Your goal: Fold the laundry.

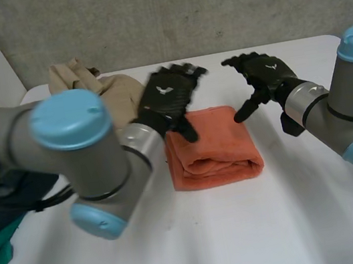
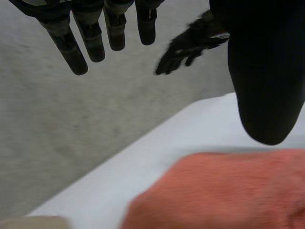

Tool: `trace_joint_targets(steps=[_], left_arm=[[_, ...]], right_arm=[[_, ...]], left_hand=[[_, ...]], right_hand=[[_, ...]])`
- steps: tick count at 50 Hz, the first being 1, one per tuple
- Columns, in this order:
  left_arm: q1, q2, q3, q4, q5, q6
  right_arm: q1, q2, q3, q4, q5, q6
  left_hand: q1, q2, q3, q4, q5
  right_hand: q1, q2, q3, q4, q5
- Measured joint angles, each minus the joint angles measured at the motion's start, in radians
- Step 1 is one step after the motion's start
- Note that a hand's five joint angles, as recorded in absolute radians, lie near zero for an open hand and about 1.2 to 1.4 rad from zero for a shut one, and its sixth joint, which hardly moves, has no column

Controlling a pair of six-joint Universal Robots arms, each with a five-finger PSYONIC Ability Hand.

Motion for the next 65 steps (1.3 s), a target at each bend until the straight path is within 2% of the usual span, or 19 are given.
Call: trace_joint_targets(steps=[5, 13, 19, 22, 32, 39, 43, 47, 52, 59, 65], left_arm=[[-0.035, -0.153, 0.163, -0.104, 0.000, -0.007], [-0.031, -0.344, 0.356, -0.286, -0.095, 0.000], [-0.009, -0.362, 0.361, -0.350, -0.186, 0.022], [0.002, -0.342, 0.333, -0.352, -0.205, 0.036], [0.005, -0.238, 0.210, -0.346, -0.164, 0.067], [0.013, -0.111, 0.170, -0.316, -0.161, 0.052], [0.022, -0.072, 0.194, -0.270, -0.125, 0.040], [0.019, -0.094, 0.241, -0.266, -0.087, 0.036], [0.006, -0.211, 0.338, -0.322, -0.065, 0.040], [0.006, -0.356, 0.421, -0.369, -0.097, 0.057], [0.027, -0.374, 0.413, -0.379, -0.131, 0.076]], right_arm=[[-0.013, 0.067, -0.071, 0.119, 0.002, -0.020], [-0.008, 0.168, -0.163, 0.210, -0.003, -0.059], [0.024, 0.222, -0.198, 0.235, -0.002, -0.131], [0.037, 0.239, -0.206, 0.250, 0.002, -0.175], [0.065, 0.261, -0.204, 0.277, 0.061, -0.267], [0.061, 0.173, -0.162, 0.261, 0.089, -0.291], [0.058, 0.102, -0.119, 0.212, 0.104, -0.292], [0.059, 0.064, -0.089, 0.166, 0.123, -0.290], [0.063, 0.061, -0.067, 0.128, 0.143, -0.282], [0.060, 0.124, -0.090, 0.133, 0.113, -0.241], [0.051, 0.183, -0.126, 0.166, 0.087, -0.222]], left_hand=[[0.000, 0.000, 0.000, 0.000, 0.000], [0.000, 0.000, 0.000, 0.000, 0.000], [0.000, 0.000, 0.000, 0.000, 0.000], [0.000, 0.000, 0.000, 0.000, 0.000], [0.000, 0.000, 0.000, 0.000, 0.000], [0.000, 0.000, 0.000, 0.000, 0.000], [0.000, 0.000, 0.000, 0.000, 0.000], [0.000, 0.000, 0.000, 0.000, 0.000], [0.000, 0.000, 0.000, 0.000, 0.000], [0.000, 0.000, 0.000, 0.000, 0.000], [0.000, 0.000, 0.000, 0.000, 0.000]], right_hand=[[0.000, 0.000, 0.000, 0.000, 0.000], [0.000, 0.000, 0.000, 0.000, 0.000], [0.000, 0.000, 0.000, 0.000, 0.000], [0.000, 0.000, 0.000, 0.000, 0.000], [0.000, 0.000, 0.000, 0.000, 0.000], [0.000, 0.000, 0.000, 0.000, 0.000], [0.000, 0.000, 0.000, 0.000, 0.000], [0.000, 0.000, 0.000, 0.000, 0.000], [0.000, 0.000, 0.000, 0.000, 0.000], [0.000, 0.000, 0.000, 0.000, 0.000], [0.000, 0.000, 0.000, 0.000, 0.000]])
